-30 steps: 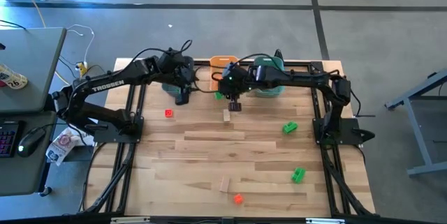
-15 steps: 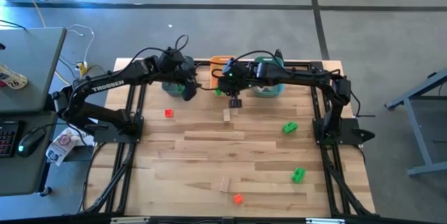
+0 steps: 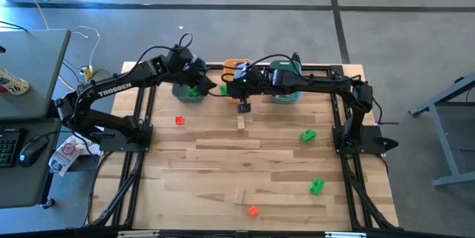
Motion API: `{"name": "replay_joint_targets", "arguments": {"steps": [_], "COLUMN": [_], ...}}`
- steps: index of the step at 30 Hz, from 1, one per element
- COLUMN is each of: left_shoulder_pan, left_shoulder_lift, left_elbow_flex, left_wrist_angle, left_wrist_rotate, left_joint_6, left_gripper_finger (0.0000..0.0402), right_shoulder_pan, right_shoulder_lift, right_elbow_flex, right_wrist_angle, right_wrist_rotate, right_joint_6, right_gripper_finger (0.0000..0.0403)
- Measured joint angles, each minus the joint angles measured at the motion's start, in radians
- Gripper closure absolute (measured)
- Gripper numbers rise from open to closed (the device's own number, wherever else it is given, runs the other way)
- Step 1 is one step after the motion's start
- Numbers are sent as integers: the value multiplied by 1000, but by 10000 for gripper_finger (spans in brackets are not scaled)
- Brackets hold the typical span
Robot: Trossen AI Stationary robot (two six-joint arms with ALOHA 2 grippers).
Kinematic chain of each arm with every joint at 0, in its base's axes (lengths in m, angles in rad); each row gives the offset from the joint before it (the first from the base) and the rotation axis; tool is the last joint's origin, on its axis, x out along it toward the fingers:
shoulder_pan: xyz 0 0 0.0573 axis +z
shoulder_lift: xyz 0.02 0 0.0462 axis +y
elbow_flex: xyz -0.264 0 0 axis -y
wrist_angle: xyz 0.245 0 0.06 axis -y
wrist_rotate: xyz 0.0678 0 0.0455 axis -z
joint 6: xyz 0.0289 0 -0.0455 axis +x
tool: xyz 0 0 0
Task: Sort & place blocks by color
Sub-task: Put the green game piece into the dark blue bin
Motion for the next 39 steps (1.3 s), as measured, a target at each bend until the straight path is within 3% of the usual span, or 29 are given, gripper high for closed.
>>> {"name": "replay_joint_targets", "arguments": {"steps": [7,39], "left_shoulder_pan": [-9,-9], "left_shoulder_lift": [0,0], "left_elbow_flex": [0,0], "left_wrist_angle": [68,76], "left_wrist_rotate": [64,129], "left_joint_6": [-52,-33], "left_gripper_finger": [149,149], "right_shoulder_pan": [27,81], "right_shoulder_lift": [0,0], "right_elbow_flex": [0,0], "right_wrist_angle": [45,169], "right_wrist_rotate": [97,172], "right_joint_6": [-31,-45], "right_gripper_finger": [366,366]}}
